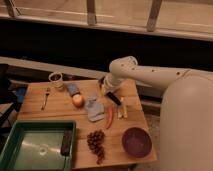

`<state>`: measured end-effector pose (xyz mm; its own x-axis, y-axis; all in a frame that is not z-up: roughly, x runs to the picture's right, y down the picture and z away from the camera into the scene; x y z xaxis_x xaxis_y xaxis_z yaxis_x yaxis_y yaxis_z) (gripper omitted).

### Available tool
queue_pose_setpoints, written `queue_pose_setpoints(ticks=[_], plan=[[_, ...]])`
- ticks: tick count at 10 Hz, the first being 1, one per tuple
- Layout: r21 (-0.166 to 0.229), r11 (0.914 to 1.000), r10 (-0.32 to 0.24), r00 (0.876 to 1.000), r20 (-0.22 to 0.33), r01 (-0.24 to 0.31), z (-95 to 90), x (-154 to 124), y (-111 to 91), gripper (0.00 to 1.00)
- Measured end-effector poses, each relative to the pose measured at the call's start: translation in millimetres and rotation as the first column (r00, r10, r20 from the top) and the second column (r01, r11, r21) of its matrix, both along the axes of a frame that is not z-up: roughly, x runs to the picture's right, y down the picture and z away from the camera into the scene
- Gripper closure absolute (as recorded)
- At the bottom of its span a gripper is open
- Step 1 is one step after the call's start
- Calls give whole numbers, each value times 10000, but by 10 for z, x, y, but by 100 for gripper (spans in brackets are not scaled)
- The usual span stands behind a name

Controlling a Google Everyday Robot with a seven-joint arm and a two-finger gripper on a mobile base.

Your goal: Place brush in red bowl

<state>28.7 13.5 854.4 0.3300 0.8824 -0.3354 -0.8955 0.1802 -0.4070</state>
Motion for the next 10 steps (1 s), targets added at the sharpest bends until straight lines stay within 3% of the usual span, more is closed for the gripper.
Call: queue_pose_setpoints(ticks=[3,4,7,10], plan=[[-357,9983,448,9987,-226,-456,171,149,76,81],[-489,9969,600,9977,-324,-616,232,192,116,77],[-696,9948,717,9966,-417,-745,302,212,140,49],[-566,9964,619,9975,-328,-637,296,133,13,21]])
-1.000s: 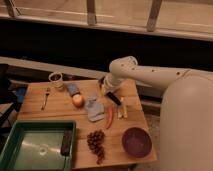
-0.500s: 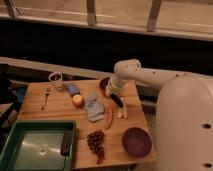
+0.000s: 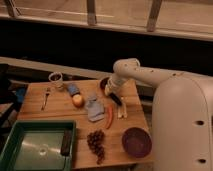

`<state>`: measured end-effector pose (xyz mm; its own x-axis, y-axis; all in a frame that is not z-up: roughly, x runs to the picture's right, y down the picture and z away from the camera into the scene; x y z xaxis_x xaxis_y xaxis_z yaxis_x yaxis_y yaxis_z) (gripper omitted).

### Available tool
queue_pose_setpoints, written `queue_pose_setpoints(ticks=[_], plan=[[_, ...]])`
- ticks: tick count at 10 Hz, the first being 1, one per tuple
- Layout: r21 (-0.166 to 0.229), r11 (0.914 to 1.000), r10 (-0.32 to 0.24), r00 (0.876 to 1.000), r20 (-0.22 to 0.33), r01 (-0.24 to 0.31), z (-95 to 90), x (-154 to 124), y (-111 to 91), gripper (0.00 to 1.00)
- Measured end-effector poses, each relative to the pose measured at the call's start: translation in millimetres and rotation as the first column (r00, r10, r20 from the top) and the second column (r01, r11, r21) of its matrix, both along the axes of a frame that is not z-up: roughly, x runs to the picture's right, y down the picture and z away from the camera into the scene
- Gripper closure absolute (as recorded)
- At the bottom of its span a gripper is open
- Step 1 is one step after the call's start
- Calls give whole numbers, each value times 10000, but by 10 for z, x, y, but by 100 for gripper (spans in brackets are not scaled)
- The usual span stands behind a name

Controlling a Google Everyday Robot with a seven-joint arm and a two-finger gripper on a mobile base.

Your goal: Place brush in red bowl

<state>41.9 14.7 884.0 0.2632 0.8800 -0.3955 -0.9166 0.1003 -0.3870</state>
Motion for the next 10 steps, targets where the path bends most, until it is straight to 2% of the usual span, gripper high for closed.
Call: queue_pose_setpoints(ticks=[7,10], plan=[[654,9967,-465,9989,-115,471,-170,-102,-393,20],[1341,9894,-474,9970,-612,553,-425,-55,-702,20]])
